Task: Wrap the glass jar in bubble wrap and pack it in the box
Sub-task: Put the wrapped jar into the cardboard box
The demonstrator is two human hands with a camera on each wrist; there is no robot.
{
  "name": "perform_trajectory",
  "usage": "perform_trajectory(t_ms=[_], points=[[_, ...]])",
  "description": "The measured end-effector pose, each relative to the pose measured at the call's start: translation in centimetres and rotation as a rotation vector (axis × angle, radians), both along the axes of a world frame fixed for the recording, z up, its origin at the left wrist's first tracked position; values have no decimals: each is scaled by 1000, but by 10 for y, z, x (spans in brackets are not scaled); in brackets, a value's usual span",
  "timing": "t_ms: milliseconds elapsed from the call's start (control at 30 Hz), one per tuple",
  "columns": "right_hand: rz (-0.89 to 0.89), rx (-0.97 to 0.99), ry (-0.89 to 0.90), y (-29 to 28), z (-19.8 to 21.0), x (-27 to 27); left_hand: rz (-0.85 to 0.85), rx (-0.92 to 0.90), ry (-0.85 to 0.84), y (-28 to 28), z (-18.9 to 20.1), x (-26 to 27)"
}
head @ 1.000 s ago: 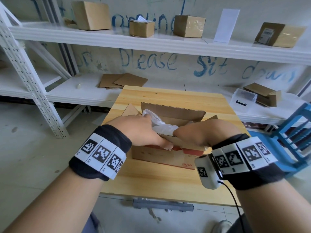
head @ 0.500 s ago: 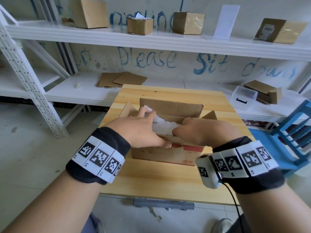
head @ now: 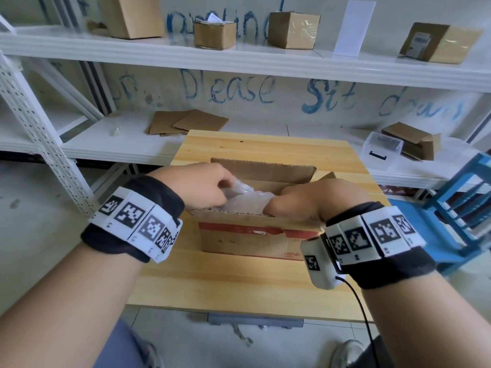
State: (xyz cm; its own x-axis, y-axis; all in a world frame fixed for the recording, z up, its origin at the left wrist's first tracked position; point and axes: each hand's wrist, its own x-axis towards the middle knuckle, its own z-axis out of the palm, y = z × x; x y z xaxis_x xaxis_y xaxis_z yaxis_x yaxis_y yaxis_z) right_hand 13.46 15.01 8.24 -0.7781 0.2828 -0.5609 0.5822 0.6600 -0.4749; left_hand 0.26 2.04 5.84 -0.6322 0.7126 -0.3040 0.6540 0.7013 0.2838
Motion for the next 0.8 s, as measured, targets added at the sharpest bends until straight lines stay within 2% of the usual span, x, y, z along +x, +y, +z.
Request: perform_trajectory(t_ms=[133,233,333,400,467,500,567,800], points=[[119,134,-32,11,-15,-11,-79,-108,50,2,-14,-6],[104,171,-117,10,-16,-15,-134,-151,78,9,-14,1],[112,169,-125,7,-22,-13,-120,-173,109,12,-19,4],[135,238,-140,7,-26,-10,-49,-30,165,11,-23,3],[144,263,-151,8,-30,-12,22,203,238,9,-23,0],[150,264,-151,9,-31,-13,15,314,284,8,-25,-3],[159,259,-148,9,-31,-13,-24,418,338,6,-27,-3],[177,266,-130,10,-29,-11,-58,109,303,4,-37,0]])
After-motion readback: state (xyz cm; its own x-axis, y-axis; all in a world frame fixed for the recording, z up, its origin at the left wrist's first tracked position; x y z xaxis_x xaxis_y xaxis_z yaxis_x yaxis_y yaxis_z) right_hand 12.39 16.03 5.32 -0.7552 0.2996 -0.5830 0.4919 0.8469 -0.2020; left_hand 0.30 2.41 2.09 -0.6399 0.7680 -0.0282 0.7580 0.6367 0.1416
